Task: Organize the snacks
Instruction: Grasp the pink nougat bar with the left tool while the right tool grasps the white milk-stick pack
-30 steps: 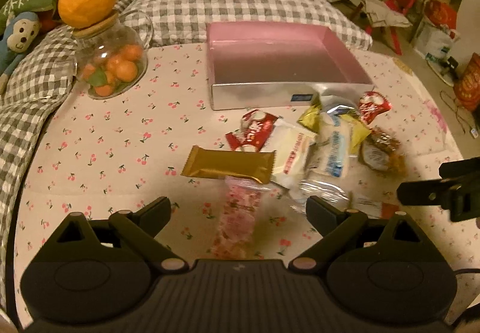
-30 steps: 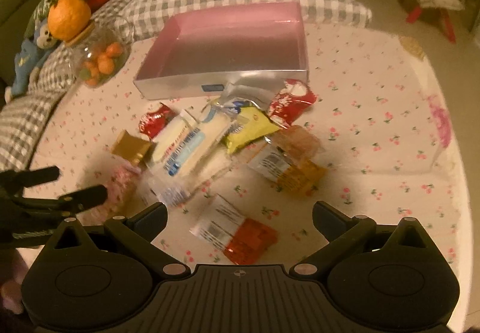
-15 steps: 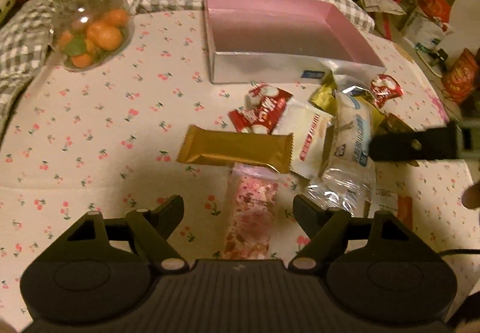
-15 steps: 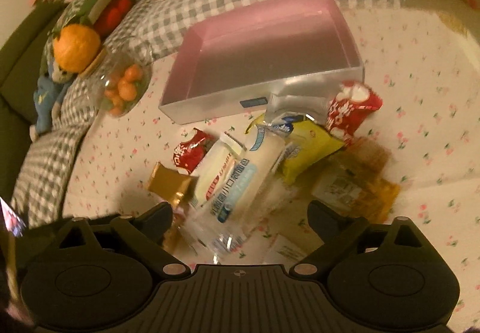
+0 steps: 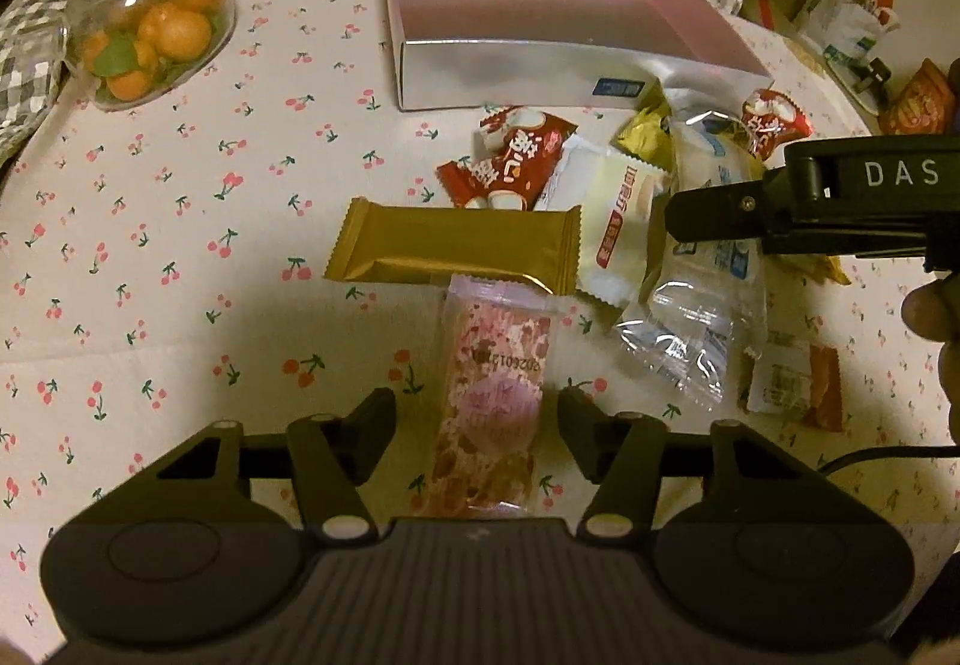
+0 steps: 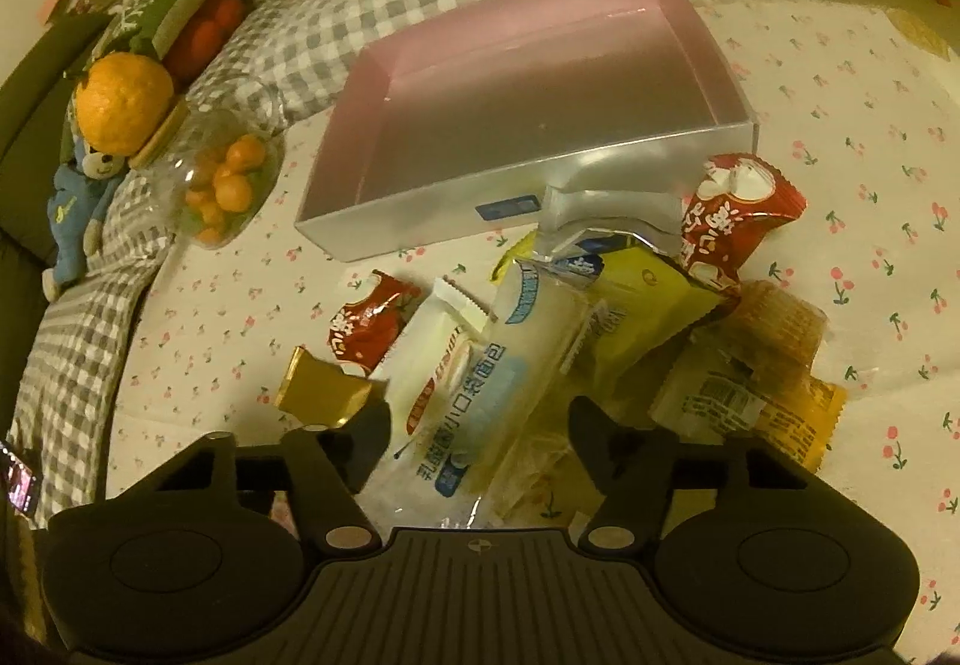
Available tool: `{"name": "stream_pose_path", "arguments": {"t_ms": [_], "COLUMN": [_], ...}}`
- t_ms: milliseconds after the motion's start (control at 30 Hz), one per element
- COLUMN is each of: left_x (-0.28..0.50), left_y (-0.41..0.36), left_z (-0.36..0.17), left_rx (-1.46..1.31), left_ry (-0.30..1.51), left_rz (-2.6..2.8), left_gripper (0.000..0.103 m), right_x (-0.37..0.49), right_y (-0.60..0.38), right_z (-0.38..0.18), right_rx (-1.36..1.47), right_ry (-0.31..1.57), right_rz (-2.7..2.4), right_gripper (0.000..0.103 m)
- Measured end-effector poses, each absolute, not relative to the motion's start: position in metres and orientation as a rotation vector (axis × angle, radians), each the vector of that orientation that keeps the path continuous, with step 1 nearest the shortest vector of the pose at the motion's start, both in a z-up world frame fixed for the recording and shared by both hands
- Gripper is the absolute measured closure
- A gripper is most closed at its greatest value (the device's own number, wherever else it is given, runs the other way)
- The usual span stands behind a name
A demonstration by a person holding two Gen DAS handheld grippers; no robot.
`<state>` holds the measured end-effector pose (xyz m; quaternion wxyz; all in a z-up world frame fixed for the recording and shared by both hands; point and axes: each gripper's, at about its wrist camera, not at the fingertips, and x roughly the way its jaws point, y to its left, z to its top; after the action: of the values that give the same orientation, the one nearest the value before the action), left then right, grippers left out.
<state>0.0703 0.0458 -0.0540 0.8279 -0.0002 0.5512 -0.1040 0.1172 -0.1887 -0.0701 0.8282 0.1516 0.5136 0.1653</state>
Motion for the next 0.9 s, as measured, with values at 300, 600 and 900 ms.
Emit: {"name": "stream_pose_path", "arguments": {"t_ms": [300, 600, 900], "left_x": [0.071, 0.068, 0.067], "left_y": [0.051, 0.06, 0.069], "left_z": [-0.057, -0.05, -0.037], "left_rx": [-0.022, -0.081, -0.157], "left_ry": [1.178, 1.171, 1.14], "left_rz": [-0.209, -0.212, -0.224], "left_gripper": [0.068, 0.074, 0.074], "right_x": [0.115, 0.111, 0.104], "right_y": [-0.198, -0.207, -0.214], "right_z": [-0.073, -0.068, -0.058], "right_rx": [0.348, 0.391, 0.427], "right_ry": [1.098, 1.105, 1.104], "right_rz": [0.344, 0.352, 0.366], "right_gripper": [0.072, 0.079, 0.082]}}
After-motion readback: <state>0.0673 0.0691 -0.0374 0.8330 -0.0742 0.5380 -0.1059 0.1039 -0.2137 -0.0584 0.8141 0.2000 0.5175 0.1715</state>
